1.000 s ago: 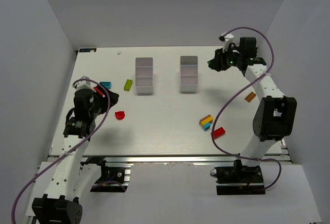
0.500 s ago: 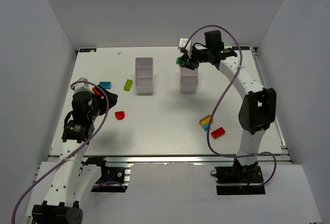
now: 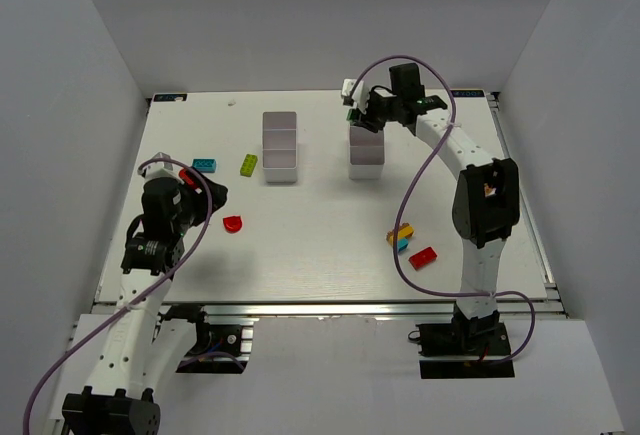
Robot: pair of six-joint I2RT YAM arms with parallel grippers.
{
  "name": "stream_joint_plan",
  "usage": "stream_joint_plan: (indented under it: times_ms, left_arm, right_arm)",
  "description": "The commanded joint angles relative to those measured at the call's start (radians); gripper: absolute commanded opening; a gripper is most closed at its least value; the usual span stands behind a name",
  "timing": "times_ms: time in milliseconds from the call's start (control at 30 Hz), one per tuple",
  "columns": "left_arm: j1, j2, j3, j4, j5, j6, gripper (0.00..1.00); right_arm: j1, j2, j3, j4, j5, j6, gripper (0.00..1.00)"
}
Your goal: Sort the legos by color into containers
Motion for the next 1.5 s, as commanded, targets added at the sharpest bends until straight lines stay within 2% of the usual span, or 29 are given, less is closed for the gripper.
stream_joint_plan:
  times_ms: [0, 433, 533, 667, 833, 1000, 1067, 1167, 1200, 1333, 1367, 1433, 1467]
  left_arm:
    - [0.002, 0.004, -0.007, 0.017, -0.005, 0.01, 0.79]
    - [0.002, 0.012, -0.012, 0.024, -0.005, 0.013, 0.79]
    - [0.002, 0.016, -0.011, 0.027, -0.004, 0.013, 0.79]
    - [0.002, 0.021, -0.006, 0.027, -0.004, 0.013, 0.79]
    - [0.002, 0.024, 0.003, 0.024, -0.002, 0.01, 0.79]
    - [0.002, 0.039, 0.029, -0.005, -0.024, 0.001, 0.78]
    - [0.002, 0.044, 0.048, -0.022, -0.037, -0.007, 0.74]
    - [0.002, 0.058, 0.062, -0.043, -0.053, -0.013, 0.57]
    - [0.002, 0.064, 0.072, -0.058, -0.059, -0.014, 0.46]
    - [0.004, 0.147, 0.123, -0.129, -0.106, -0.002, 0.26]
    - [0.004, 0.203, 0.137, -0.144, -0.117, 0.005, 0.24]
    - [0.004, 0.295, 0.19, -0.199, -0.142, 0.027, 0.23]
    - [0.007, 0.326, 0.206, -0.218, -0.155, 0.03, 0.29]
  right_arm:
    - [-0.002, 0.001, 0.035, 0.073, 0.041, -0.01, 0.04]
    - [-0.018, 0.058, 0.05, 0.106, 0.128, -0.017, 0.23]
    - [-0.022, 0.061, 0.047, 0.113, 0.136, -0.016, 0.41]
    - [-0.025, 0.055, 0.035, 0.124, 0.14, -0.014, 0.52]
    - [-0.03, 0.029, 0.01, 0.13, 0.13, -0.008, 0.6]
    - [-0.048, -0.049, -0.019, 0.145, 0.064, 0.056, 0.59]
    - [-0.056, -0.096, -0.042, 0.162, 0.042, 0.121, 0.59]
    - [-0.057, -0.221, -0.149, 0.227, 0.015, 0.205, 0.59]
    - [-0.057, -0.253, -0.186, 0.247, 0.008, 0.228, 0.6]
    - [-0.057, -0.445, -0.429, 0.336, 0.013, 0.375, 0.67]
    - [-0.057, -0.468, -0.453, 0.322, 0.015, 0.394, 0.58]
    - [-0.059, -0.511, -0.474, 0.217, -0.013, 0.409, 0.49]
    - [-0.061, -0.523, -0.481, 0.187, -0.022, 0.415, 0.49]
